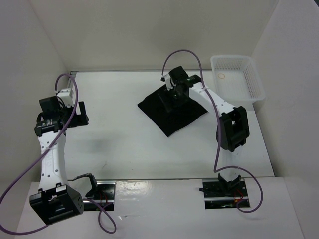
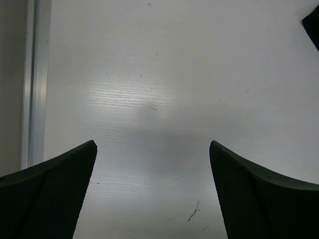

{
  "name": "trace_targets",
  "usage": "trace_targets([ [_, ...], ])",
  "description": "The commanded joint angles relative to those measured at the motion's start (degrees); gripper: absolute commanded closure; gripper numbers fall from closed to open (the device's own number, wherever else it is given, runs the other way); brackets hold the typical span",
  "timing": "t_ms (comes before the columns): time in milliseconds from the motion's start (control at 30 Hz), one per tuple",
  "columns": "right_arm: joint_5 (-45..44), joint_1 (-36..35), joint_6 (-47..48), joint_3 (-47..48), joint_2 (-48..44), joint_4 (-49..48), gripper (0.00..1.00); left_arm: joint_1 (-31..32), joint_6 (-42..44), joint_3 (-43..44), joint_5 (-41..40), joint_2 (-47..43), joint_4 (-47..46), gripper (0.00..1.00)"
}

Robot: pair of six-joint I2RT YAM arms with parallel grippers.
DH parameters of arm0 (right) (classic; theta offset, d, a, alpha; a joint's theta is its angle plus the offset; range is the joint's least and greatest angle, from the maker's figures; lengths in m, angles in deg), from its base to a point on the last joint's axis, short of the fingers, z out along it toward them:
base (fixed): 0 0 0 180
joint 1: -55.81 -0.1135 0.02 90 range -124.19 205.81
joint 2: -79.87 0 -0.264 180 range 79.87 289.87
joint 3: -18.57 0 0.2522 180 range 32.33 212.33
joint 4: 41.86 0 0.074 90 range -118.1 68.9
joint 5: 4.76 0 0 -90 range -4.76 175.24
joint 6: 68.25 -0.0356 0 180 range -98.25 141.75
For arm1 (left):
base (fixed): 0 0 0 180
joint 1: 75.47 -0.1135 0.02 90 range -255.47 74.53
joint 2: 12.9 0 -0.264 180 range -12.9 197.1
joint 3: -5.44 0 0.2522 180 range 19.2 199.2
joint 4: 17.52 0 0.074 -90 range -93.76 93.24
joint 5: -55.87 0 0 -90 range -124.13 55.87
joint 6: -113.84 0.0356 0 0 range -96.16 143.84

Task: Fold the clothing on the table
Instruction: Flatten the skirt out

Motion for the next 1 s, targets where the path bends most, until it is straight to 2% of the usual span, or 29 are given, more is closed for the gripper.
trace_targets([
  [0,-0.25,-1.10,9.19,-4.70,-1.68,5.61,0.01,-0.28,0.94,-0.45,2.19,-0.56,-0.91,0.00],
  [267,-7.02,-4.97,13.17,-14.28,0.95,4.12,0.01,-0.28,1.47,-0.45,2.19,-1.08,-0.91,0.00],
  [567,-7.73,-8.75,12.03,-12.98,5.70,2.54,0.01,-0.28,1.47,-0.45,2.72,-1.61,-0.91,0.00],
  [733,-2.21,-9.81,10.88,-8.85,11.75,5.43,0.01,-0.28,1.47,-0.45,2.72,-1.61,-0.91,0.00],
  [833,7.79,-9.81,10.88,-2.01,16.66,11.22,0.01,-0.28,1.47,-0.45,2.72,-1.61,-0.91,0.00],
  [967,16.33,-10.33,11.58,3.98,20.55,14.93,0.01,-0.28,1.47,-0.45,2.72,-1.61,-0.91,0.00],
])
